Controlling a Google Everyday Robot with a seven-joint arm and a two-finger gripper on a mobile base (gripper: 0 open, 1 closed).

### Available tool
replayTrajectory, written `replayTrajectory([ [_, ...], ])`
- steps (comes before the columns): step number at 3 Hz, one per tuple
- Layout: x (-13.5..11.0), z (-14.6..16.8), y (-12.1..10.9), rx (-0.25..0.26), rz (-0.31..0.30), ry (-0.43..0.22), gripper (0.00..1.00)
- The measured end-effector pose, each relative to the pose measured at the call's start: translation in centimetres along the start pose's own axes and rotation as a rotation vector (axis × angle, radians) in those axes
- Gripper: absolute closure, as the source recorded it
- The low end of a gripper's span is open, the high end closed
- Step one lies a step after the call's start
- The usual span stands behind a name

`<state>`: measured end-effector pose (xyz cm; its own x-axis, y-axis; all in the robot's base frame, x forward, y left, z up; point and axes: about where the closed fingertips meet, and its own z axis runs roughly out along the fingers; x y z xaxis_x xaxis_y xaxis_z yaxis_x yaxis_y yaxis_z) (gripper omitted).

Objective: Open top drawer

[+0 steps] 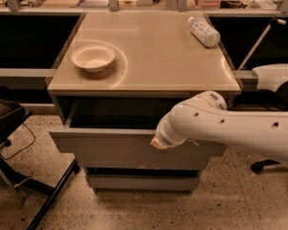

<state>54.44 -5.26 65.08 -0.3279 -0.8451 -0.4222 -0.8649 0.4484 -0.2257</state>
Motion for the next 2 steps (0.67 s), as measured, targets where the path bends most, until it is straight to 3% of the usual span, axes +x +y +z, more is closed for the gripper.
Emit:
replayTrajectory([
  [1,1.01,-0.46,1.64,-0.007,0.013,0.015,1.00],
  [2,0.91,-0.83,1.68,-0.007,0.014,0.015,1.00],
])
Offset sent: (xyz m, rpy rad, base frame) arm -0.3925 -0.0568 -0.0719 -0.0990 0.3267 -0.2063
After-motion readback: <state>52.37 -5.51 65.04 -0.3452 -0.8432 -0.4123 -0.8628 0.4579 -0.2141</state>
